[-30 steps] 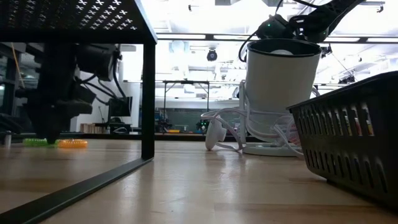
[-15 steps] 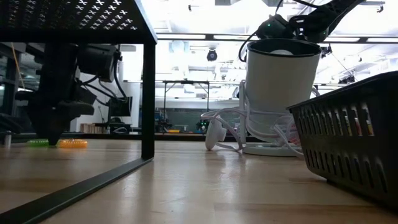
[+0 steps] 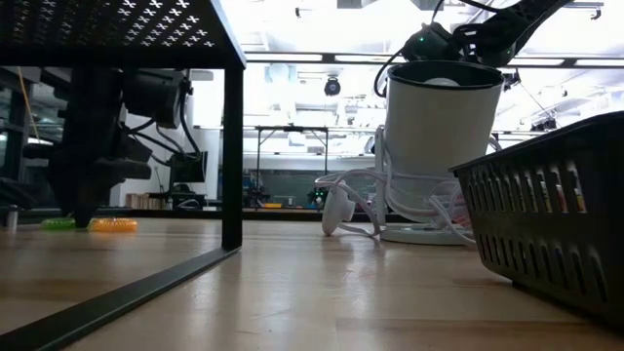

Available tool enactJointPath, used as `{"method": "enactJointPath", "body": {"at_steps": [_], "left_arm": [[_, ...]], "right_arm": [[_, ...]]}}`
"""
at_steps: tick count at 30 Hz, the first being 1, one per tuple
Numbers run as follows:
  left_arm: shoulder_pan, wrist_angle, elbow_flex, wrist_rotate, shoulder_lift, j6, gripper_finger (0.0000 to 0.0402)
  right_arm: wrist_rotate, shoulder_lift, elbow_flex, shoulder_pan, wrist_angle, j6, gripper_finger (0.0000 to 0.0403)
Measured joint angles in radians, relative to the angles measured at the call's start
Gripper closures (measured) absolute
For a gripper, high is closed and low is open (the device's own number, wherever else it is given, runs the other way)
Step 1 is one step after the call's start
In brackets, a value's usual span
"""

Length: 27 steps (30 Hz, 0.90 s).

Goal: Pick & Place Office Desk Supplies
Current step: Put the green spring keychain into the green bin

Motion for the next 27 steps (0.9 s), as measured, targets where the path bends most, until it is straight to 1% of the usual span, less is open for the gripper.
{"method": "enactJointPath", "body": {"at_steps": [5, 12, 16, 19, 27], "left_arm": [[0.000, 0.001, 0.000, 0.000, -0.003, -0.004, 0.0334], [0.000, -0.002, -0.003, -0.005, -0.026, -0.009, 0.0339], [0.001, -0.018, -0.006, -0.048, -0.064, -0.009, 0.0339], [0.000, -0.019, -0.005, -0.059, -0.088, -0.009, 0.0341], [-0.014, 0.002, -0.004, -0.116, -0.158, -0.009, 0.0363]], "right_arm": [[0.000, 0.000, 0.000, 0.000, 0.000, 0.000, 0.0279], [0.000, 0.000, 0.000, 0.000, 0.000, 0.000, 0.0279], [0.000, 0.000, 0.000, 0.000, 0.000, 0.000, 0.0279], [0.000, 0.000, 0.000, 0.000, 0.000, 0.000, 0.0279], [0.000, 0.000, 0.000, 0.000, 0.000, 0.000, 0.0279]]}}
